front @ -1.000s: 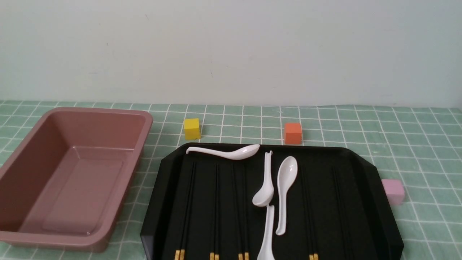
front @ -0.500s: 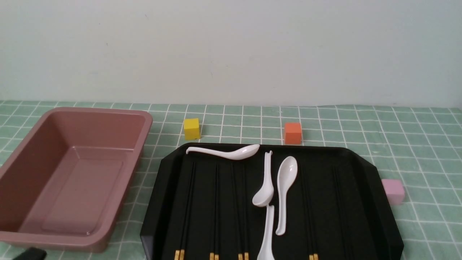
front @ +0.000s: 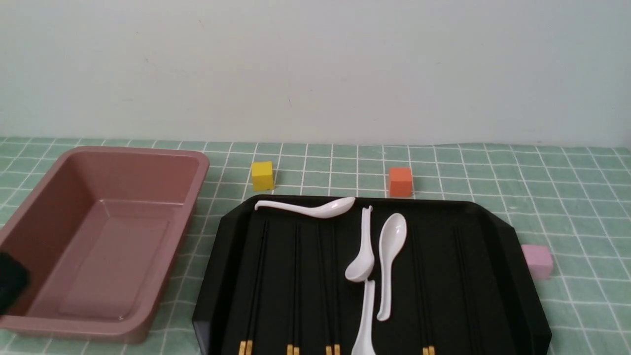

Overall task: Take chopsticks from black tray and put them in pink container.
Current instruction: 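Reach over to the black tray and grasp a pair of chopsticks with the left gripper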

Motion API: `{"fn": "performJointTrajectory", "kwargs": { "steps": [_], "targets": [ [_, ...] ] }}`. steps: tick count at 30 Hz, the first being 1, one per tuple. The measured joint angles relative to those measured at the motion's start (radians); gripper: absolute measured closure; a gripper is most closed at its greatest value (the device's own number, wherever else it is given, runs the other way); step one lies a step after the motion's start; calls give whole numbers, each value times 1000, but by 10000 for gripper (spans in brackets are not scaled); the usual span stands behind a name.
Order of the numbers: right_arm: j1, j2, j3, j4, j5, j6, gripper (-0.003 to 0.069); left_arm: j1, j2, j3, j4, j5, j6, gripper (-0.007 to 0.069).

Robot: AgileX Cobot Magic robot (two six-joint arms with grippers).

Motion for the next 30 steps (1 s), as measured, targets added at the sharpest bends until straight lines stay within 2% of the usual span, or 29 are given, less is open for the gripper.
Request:
{"fn": "performJointTrajectory", "kwargs": {
  "steps": [3, 4, 5, 8, 11, 14, 16, 19, 20, 23, 27, 30],
  "targets": [
    [0, 0, 0, 0, 0, 0, 420, 0, 258, -113, 141, 302, 44, 637],
    [0, 0, 0, 0, 0, 0, 420, 0, 276, -120, 157, 322, 54, 637],
    [0, 0, 0, 0, 0, 0, 420, 0, 427, -164, 207, 453, 95, 637],
    [0, 0, 0, 0, 0, 0, 420, -1, 675, -247, 228, 547, 196, 637],
    [0, 0, 0, 0, 0, 0, 420, -37, 853, -314, 206, 529, 248, 637],
    [0, 0, 0, 0, 0, 0, 420, -142, 989, -386, 223, 484, 234, 637],
    [0, 0, 0, 0, 0, 0, 420, -245, 1098, -452, 279, 446, 181, 637],
    [0, 0, 0, 0, 0, 0, 420, -338, 1202, -516, 344, 417, 116, 637],
    [0, 0, 0, 0, 0, 0, 420, -404, 1264, -557, 391, 406, 77, 634],
    [0, 0, 0, 0, 0, 0, 420, -506, 1387, -641, 498, 401, -8, 606],
    [0, 0, 0, 0, 0, 0, 420, -584, 1472, -728, 642, 401, -125, 547],
    [0, 0, 0, 0, 0, 0, 420, -600, 1488, -756, 728, 402, -189, 489]
  ]
}}
